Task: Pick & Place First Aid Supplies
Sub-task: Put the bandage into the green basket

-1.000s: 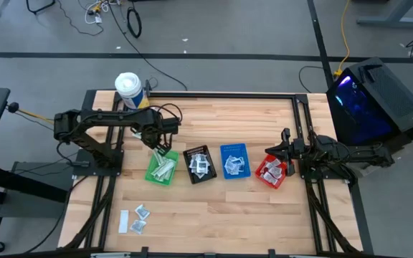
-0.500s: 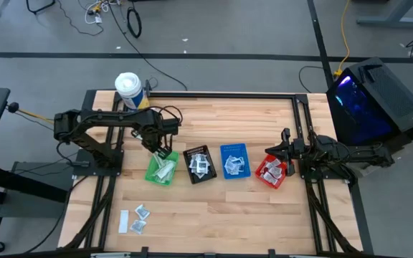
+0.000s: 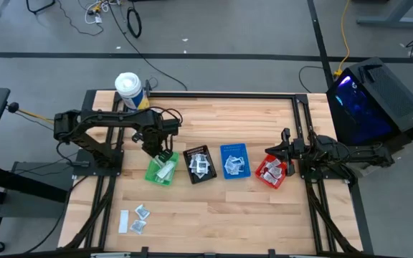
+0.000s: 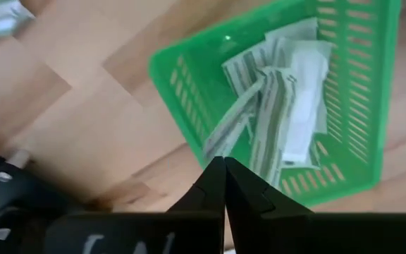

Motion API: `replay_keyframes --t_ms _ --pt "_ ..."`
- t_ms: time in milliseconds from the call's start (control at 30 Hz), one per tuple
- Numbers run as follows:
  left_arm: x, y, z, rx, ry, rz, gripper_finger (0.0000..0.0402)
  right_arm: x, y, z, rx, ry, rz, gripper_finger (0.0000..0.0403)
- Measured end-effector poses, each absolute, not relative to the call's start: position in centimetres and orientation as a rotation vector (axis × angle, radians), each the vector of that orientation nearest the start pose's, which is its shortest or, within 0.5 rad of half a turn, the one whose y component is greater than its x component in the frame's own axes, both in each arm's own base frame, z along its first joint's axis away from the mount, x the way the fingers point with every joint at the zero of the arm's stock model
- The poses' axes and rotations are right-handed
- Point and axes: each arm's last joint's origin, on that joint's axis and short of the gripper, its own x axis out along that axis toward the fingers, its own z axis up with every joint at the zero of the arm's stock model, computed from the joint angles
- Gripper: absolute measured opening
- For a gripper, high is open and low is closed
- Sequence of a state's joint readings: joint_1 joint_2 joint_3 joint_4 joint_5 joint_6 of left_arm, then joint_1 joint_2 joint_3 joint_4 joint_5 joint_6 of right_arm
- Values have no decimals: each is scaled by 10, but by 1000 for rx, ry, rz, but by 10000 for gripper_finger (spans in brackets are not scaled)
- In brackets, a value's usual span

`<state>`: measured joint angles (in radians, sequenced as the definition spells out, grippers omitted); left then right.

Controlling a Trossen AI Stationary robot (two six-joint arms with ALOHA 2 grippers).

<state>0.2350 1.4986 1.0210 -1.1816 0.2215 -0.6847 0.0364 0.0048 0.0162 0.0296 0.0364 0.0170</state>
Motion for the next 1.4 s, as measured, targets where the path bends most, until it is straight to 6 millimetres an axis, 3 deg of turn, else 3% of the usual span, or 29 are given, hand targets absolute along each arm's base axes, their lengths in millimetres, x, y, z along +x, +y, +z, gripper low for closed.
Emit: replay_keyframes --t_ms 433,867,1133,1400 --pt "236 40 213 -976 1594 437 5 97 2 171 18 -41 0 23" --pt "229 42 218 -803 1561 619 5 97 2 171 18 -40 0 23" --pt "208 48 226 -635 1633 858 4 97 2 171 18 -41 0 23" --pt "207 46 203 -708 1619 814 5 97 2 172 18 -41 0 23"
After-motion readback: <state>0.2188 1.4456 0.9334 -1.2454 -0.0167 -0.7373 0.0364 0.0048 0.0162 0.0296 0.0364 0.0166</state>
